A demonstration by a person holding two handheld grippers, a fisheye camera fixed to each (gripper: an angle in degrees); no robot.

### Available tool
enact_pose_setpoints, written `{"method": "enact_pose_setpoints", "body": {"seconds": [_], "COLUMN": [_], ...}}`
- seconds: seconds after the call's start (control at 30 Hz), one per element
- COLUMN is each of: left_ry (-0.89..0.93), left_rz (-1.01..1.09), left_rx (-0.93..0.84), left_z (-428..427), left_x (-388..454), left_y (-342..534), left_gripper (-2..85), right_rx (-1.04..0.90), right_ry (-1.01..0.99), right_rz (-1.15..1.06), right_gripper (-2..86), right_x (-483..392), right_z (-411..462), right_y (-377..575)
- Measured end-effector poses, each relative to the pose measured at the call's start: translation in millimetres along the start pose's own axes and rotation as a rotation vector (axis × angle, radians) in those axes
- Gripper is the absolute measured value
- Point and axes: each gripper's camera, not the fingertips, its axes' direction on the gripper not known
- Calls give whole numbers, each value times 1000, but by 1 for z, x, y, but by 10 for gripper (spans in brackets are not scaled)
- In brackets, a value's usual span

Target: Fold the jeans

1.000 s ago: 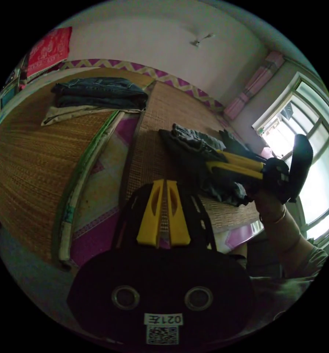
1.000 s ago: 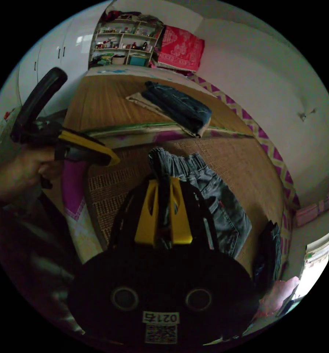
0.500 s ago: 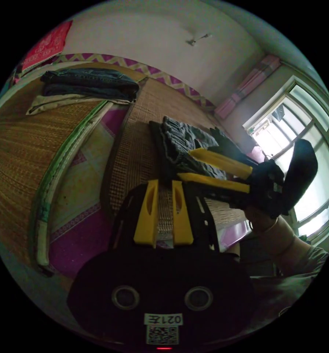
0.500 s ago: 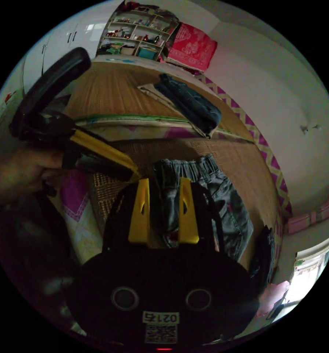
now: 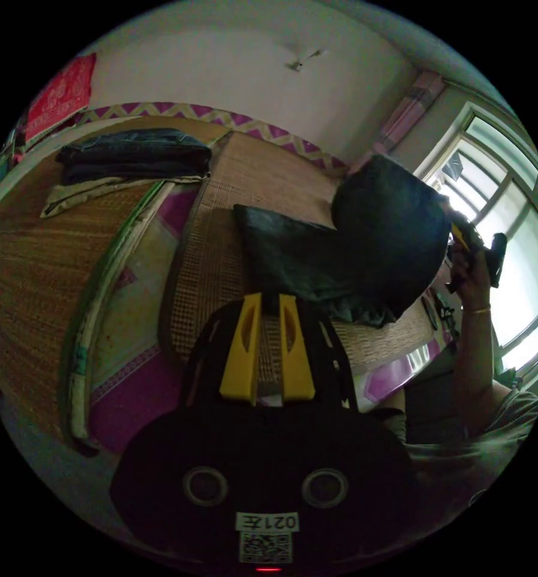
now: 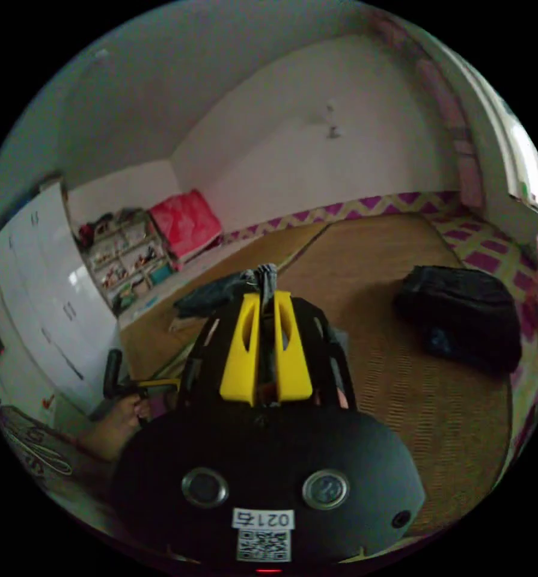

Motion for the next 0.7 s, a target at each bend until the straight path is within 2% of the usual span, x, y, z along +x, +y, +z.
{"method": "enact_pose_setpoints", "body": {"seconds": [0.13, 0.2, 0.33, 0.4, 0.47, 0.5, 0.57, 0.63, 0.7], "left_ry": [24, 43, 37, 30, 18, 2, -18, -34, -35], "left_rz": [33, 47, 81, 105, 130, 146, 177, 213, 282], "left_rx": [-11, -24, -57, -88, -111, -121, -131, -128, -106], "left_z": [16, 28, 50, 64, 74, 79, 86, 92, 100], "left_x": [21, 35, 58, 73, 85, 92, 103, 116, 139], "left_y": [-1, -2, -1, 0, 2, 3, 4, 4, 3], "left_gripper": [50, 50, 50, 50, 50, 50, 50, 50, 52], "right_rx": [133, 166, 157, 28, -29, 69, 131, 180, 245], "right_ry": [121, 179, 229, 307, 277, 142, 60, 98, 176], "right_rz": [149, 294, 482, 614, 751, 797, 840, 808, 664], "right_gripper": [45, 44, 43, 45, 48, 52, 61, 68, 69], "right_x": [104, 178, 279, 341, 381, 398, 410, 405, 379], "right_z": [-119, -175, -210, -199, -193, -207, -222, -240, -259], "right_y": [-29, -26, 3, 29, 51, 60, 60, 49, 22]}}
